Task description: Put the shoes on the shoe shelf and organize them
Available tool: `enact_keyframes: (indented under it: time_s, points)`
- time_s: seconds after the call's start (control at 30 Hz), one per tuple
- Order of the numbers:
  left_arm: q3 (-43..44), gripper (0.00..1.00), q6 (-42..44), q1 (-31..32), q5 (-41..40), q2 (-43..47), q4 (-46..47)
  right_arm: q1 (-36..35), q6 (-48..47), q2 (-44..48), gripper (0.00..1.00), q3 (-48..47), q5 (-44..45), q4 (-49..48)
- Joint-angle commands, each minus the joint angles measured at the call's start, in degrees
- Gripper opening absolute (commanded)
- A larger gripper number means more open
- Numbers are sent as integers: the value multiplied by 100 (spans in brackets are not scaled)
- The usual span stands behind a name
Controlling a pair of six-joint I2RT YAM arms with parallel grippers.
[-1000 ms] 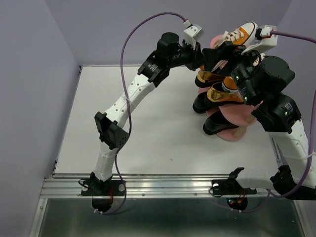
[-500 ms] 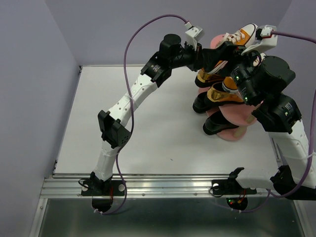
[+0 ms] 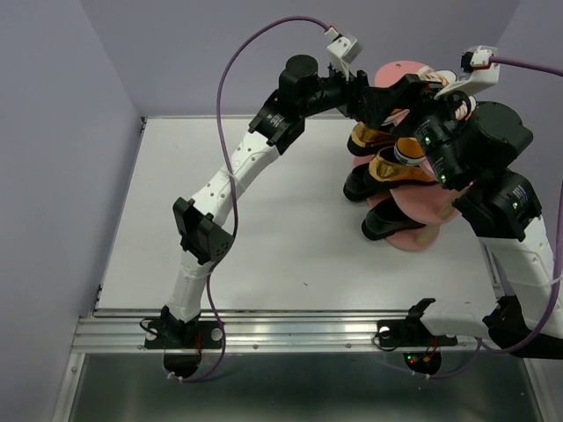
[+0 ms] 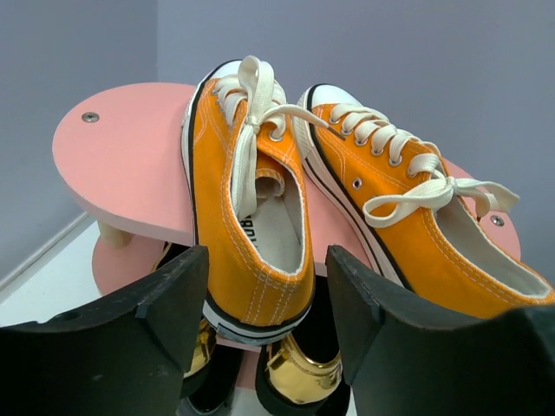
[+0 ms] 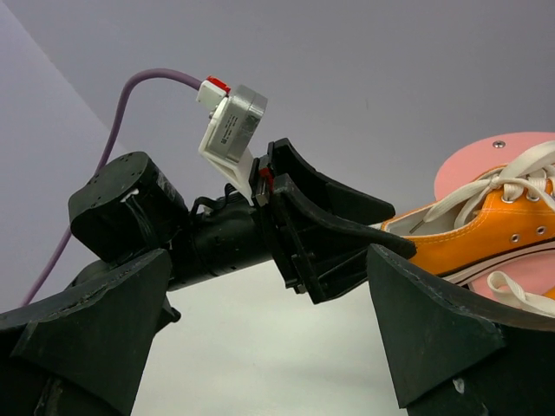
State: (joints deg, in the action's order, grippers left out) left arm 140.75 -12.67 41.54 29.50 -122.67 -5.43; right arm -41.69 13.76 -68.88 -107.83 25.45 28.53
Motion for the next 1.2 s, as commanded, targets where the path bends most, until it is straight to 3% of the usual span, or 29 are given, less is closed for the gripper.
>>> enact_keyframes:
  time_s: [0.0,0.03,0.2,0.27,0.6,0.83,0.97,1.17]
  points:
    - [216,71,-34,21,30,428,306,-6,39,129,100,-10,-67,-111]
    - [199,80,-17,21,12,481,306,-6,30,112,100,8,-49,-120]
    - [85,89,45,21,-146,656,297,-6,13,15,100,-1,12,-50]
    - [-3,99,97,21,-251,805,297,-6,-13,-46,100,-36,39,20]
    - [-715,99,466,21,-918,1763,104,-6,-84,-90,100,-107,196,152]
    - [-2355,99,678,21,-2200,2862,-125,-6,-110,331,100,69,1180,574]
    - [-3210,99,651,12,-2764,3651,-46,-6,126,577,100,157,1725,1380]
    - [-4186,99,599,12,-3520,4523,-37,-6,759,920,100,692,1876,2270]
